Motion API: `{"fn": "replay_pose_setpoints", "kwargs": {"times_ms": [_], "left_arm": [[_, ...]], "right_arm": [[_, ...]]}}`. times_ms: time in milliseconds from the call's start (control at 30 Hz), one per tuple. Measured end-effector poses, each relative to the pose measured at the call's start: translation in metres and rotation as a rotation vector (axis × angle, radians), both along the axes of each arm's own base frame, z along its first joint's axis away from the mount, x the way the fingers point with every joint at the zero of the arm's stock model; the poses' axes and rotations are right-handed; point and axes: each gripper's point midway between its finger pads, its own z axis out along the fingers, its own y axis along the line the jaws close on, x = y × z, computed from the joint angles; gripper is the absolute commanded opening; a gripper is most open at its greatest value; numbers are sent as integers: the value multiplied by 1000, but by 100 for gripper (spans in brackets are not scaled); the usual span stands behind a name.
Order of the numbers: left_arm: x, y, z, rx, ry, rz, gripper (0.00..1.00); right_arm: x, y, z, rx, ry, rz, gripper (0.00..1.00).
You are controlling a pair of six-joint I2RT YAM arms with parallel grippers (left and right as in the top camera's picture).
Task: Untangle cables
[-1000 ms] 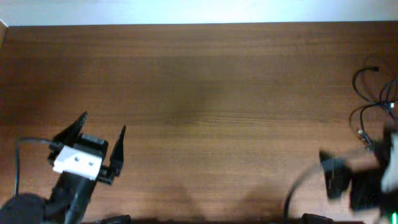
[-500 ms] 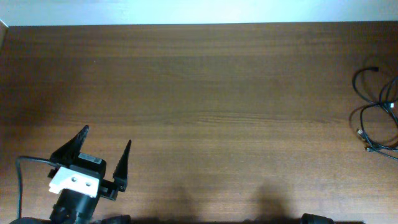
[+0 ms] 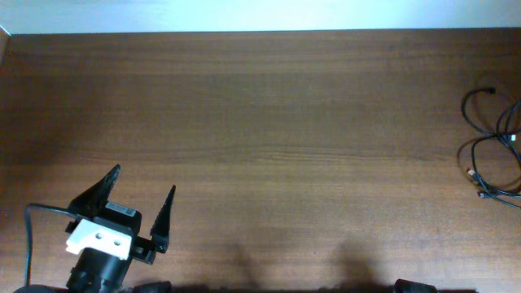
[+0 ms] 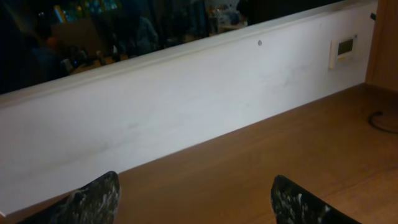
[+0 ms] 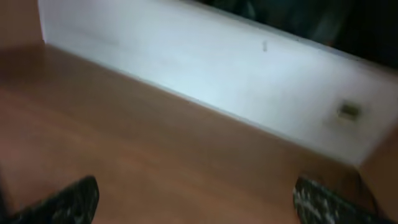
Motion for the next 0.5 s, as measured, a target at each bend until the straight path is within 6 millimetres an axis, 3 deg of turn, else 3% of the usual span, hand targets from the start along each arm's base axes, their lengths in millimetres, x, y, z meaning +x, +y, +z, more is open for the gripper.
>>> {"fn": "replay_pose_setpoints", "kwargs": {"times_ms": [33,133,267,367,467,500], "left_arm": [[0,0,1,0,-3,0,79],[0,0,2,-2,-9,0,79],[0,0,3,-1,-12,0,80],[0,1,3,-1,-13,4,80],[0,2,3,-1,-12,10,80],[0,2,3,-1,-12,12,80]], "right_arm": [[23,0,7,-11,-32,35,99],[89,-1,-4,-8,-42,118,99],[146,-7,-41,41,-10,160,99],[177,-12,-67,73,-11,168,99],[196,-22,-87,108,5,121,99],[206,-31,-104,139,38,73,99]]}}
